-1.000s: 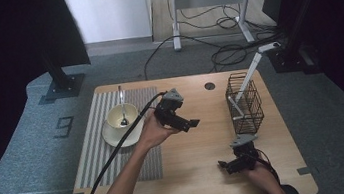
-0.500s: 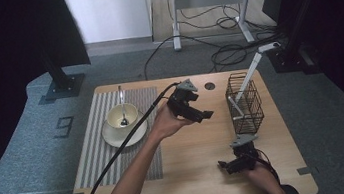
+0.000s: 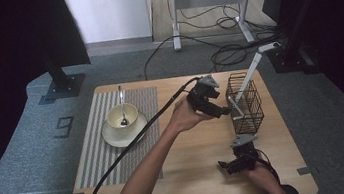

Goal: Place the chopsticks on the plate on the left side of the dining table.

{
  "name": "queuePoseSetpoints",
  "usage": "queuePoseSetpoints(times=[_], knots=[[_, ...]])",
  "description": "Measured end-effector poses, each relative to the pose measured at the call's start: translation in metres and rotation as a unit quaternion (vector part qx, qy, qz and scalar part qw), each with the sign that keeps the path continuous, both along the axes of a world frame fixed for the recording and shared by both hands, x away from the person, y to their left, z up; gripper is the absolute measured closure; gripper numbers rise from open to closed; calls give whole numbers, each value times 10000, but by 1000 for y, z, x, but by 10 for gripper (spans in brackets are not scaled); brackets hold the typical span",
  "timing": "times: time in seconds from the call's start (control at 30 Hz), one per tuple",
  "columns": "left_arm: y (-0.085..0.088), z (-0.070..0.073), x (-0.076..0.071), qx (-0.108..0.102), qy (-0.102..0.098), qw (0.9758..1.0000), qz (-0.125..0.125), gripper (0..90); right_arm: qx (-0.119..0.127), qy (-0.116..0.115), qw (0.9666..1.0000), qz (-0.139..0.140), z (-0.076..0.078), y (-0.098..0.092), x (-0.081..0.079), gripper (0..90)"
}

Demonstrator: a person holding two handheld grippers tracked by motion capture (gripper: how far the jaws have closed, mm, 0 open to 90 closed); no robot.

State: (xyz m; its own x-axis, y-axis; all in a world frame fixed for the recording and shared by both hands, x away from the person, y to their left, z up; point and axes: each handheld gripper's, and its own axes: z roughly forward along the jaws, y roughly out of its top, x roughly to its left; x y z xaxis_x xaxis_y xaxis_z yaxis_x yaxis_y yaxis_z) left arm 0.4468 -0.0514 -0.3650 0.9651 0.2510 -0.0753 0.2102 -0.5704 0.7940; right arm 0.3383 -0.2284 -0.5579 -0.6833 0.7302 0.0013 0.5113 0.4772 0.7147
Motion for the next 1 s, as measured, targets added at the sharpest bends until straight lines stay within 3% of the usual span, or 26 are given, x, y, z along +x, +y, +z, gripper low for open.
queuePoseSetpoints(times=[0.23,0.6,0.87,1.0], knots=[[-13,1,1,-49,-20,9999,-98,319,-12,5,10000,27,0,0,0,0],[-28,-3,2,121,-193,9996,-191,557,-15,1,10000,49,0,0,0,0],[-31,-3,1,179,-148,9991,-363,771,-16,-5,10000,60,0,0,0,0],[-32,-4,2,194,-106,9989,-422,814,-16,-6,10000,60,0,0,0,0]])
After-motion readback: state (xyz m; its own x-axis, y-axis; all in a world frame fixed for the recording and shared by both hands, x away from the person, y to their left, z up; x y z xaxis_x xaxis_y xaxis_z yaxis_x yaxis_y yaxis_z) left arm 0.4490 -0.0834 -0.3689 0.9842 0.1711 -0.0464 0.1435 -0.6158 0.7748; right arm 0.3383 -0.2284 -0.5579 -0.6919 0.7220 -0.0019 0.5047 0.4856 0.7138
